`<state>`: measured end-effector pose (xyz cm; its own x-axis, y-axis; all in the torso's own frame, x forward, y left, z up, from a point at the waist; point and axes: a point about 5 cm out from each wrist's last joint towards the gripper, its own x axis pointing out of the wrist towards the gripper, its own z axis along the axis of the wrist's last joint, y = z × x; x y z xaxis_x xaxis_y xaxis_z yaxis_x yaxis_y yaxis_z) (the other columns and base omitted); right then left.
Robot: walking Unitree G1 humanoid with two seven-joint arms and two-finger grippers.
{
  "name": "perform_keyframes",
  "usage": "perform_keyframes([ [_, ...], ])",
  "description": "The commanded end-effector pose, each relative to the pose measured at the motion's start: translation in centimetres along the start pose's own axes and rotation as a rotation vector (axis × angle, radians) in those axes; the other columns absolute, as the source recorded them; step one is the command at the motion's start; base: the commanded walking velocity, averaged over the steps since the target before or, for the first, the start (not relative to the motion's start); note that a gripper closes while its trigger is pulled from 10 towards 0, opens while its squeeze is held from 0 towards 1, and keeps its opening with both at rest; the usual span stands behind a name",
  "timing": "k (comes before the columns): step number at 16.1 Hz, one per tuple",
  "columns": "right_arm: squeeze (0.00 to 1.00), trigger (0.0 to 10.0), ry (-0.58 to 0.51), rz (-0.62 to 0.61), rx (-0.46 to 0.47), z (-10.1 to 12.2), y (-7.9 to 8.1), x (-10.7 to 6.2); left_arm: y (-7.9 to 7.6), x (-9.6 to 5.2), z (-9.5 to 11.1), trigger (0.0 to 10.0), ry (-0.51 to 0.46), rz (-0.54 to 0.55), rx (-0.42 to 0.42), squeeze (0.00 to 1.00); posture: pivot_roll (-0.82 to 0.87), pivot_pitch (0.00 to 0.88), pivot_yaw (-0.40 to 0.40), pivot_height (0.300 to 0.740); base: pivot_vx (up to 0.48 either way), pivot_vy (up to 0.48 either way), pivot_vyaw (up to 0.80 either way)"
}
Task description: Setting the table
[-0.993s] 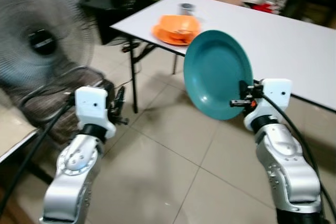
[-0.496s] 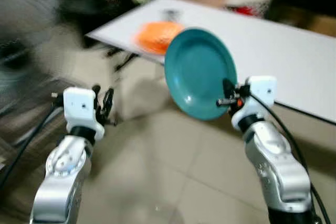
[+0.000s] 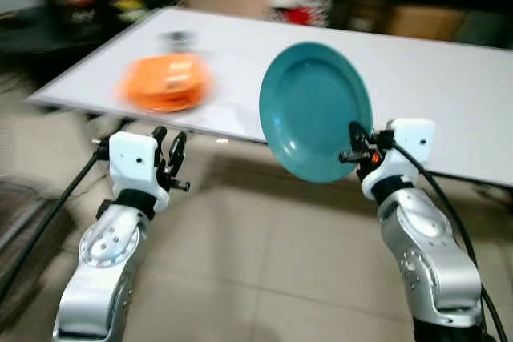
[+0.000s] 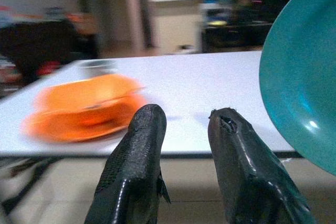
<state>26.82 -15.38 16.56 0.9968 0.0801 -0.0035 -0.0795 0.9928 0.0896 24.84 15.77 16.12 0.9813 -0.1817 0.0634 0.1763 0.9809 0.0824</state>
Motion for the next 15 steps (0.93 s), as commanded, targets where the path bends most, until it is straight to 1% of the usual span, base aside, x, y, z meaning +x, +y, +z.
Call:
perform_keyframes([
  [1,0.00,10.0,-0.060,0.005,0.023,1.3,0.0,0.1,0.1,-0.1,0.1,10.0,-0.004,-0.007,0.013,0.00,0.05,0.000,-0.007,0.740,0.375,0.000,-0.44],
  [3,0.00,10.0,-0.054,0.015,0.077,1.4,0.0,0.2,0.0,-0.2,0.0,10.0,-0.002,-0.012,0.014,0.00,0.05,0.000,-0.007,0.740,0.379,0.000,0.00],
  [4,0.00,10.0,-0.033,0.033,0.167,1.4,-0.1,0.4,-0.1,-0.2,0.0,10.0,-0.003,-0.017,0.020,0.00,0.06,0.000,-0.008,0.740,0.379,0.000,0.00],
  [5,0.00,10.0,-0.026,0.037,0.195,1.3,-0.1,0.4,-0.1,-0.1,0.0,10.0,-0.003,-0.018,0.021,0.00,0.06,0.000,-0.008,0.740,0.379,0.000,0.00],
  [7,0.00,10.0,0.004,0.029,0.214,1.3,-1.0,0.9,-0.2,-0.2,0.0,10.0,-0.003,-0.021,0.021,0.00,0.06,0.000,-0.009,0.740,0.379,0.000,0.00],
  [8,0.00,10.0,0.018,0.037,0.228,1.3,-1.2,1.1,-0.2,-0.2,-0.1,10.0,-0.003,-0.022,0.021,0.00,0.06,0.000,-0.011,0.740,0.379,0.000,0.00],
  [10,0.00,10.0,0.051,0.075,0.261,1.3,-1.2,1.3,-0.3,-0.2,-0.1,10.0,-0.003,-0.023,0.018,0.00,0.06,0.000,-0.013,0.740,0.379,0.000,0.00],
  [13,0.00,10.0,0.138,0.081,0.303,0.8,-1.5,1.4,-0.5,-0.3,-0.1,10.0,-0.001,-0.040,0.027,0.00,0.06,0.000,-0.016,0.740,0.374,0.000,0.00],
  [15,0.00,10.0,0.150,0.101,0.352,0.9,-1.5,1.3,-0.8,-0.3,-0.2,10.0,0.007,-0.058,0.024,0.00,0.06,0.000,-0.015,0.740,0.317,0.000,0.00],
])
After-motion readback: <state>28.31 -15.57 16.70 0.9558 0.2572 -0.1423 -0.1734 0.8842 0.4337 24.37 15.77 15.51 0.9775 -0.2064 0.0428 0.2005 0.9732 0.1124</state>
